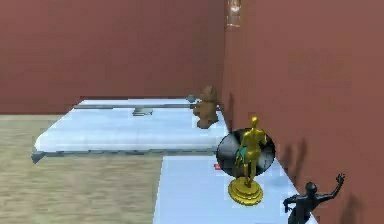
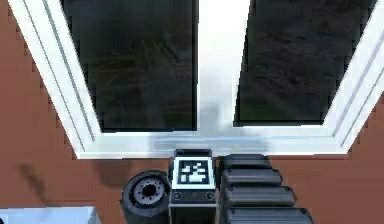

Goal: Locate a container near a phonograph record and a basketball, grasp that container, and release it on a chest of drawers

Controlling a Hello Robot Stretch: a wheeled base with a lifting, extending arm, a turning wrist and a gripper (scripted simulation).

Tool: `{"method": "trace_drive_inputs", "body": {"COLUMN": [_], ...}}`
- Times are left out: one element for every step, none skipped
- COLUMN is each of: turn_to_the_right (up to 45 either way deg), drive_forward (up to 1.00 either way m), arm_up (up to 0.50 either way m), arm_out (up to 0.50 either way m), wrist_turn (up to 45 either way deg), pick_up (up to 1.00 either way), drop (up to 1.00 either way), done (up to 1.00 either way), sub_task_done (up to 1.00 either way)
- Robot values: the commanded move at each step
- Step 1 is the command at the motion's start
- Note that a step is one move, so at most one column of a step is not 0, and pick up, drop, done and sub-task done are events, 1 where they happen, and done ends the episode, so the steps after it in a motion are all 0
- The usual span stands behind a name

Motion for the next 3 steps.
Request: {"method": "trace_drive_inputs", "body": {"turn_to_the_right": [-45.0,-45.0,-21.0], "drive_forward": [0.0,0.0,0.0], "arm_up": [0.0,0.0,0.0], "arm_out": [0.0,0.0,0.0], "wrist_turn": [0.0,0.0,0.0], "pick_up": [0.0,0.0,0.0], "drop": [0.0,0.0,0.0], "done": [0.0,0.0,0.0], "sub_task_done": [0.0,0.0,0.0]}}
